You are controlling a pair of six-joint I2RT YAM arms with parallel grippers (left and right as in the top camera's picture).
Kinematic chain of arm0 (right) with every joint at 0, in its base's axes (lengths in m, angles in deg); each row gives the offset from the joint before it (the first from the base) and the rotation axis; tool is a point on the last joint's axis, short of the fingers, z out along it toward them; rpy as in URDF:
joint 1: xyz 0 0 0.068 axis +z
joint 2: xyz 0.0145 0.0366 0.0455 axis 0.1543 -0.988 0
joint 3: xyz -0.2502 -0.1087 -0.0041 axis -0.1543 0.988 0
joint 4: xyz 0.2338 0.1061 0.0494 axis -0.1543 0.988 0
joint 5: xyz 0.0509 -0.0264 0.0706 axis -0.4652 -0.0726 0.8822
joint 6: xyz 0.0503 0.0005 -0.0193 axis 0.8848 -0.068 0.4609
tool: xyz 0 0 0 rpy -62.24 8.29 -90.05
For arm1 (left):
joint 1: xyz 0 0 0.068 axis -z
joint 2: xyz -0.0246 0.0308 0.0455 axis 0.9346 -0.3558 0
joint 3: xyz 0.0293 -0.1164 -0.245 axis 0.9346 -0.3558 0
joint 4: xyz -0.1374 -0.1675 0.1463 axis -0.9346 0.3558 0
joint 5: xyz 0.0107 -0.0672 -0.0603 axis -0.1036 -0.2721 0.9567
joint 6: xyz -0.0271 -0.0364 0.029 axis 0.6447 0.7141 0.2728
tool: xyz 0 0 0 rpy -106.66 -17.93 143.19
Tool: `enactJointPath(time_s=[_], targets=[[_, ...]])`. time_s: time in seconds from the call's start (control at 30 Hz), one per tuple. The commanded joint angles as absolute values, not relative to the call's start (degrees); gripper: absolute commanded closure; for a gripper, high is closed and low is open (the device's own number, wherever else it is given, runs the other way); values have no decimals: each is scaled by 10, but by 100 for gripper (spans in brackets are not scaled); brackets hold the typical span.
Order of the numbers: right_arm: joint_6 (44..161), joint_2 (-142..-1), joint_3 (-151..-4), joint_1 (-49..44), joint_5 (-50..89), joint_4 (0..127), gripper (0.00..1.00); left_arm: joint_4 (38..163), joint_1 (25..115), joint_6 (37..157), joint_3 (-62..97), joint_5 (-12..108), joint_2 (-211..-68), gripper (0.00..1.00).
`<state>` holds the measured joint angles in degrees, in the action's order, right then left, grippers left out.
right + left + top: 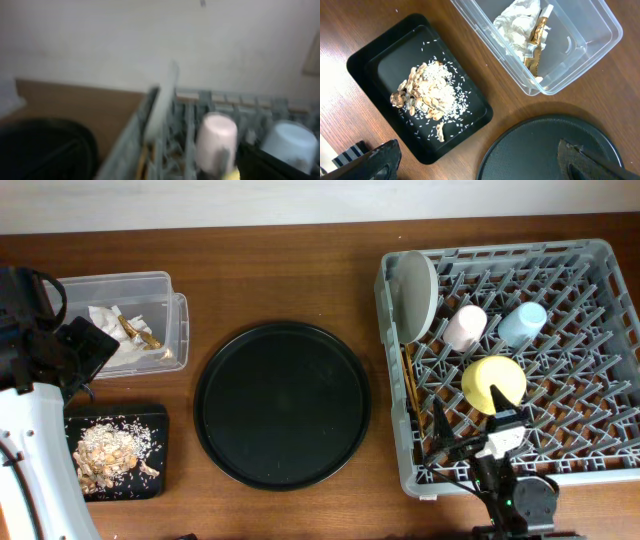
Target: Sort waste into correct bins and load items into the dishwasher rack
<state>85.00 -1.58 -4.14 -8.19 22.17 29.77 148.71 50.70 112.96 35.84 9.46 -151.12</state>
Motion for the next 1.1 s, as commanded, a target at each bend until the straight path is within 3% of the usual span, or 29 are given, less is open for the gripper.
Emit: enactJointPath(time_s=[0.0, 1.07], targets=[[804, -11, -37, -101, 201, 346, 2, 1488, 504, 1123, 362, 95, -1508, 1], [804, -11, -37, -104, 145, 349, 2, 1488, 504, 1123, 362, 95, -1508, 1]])
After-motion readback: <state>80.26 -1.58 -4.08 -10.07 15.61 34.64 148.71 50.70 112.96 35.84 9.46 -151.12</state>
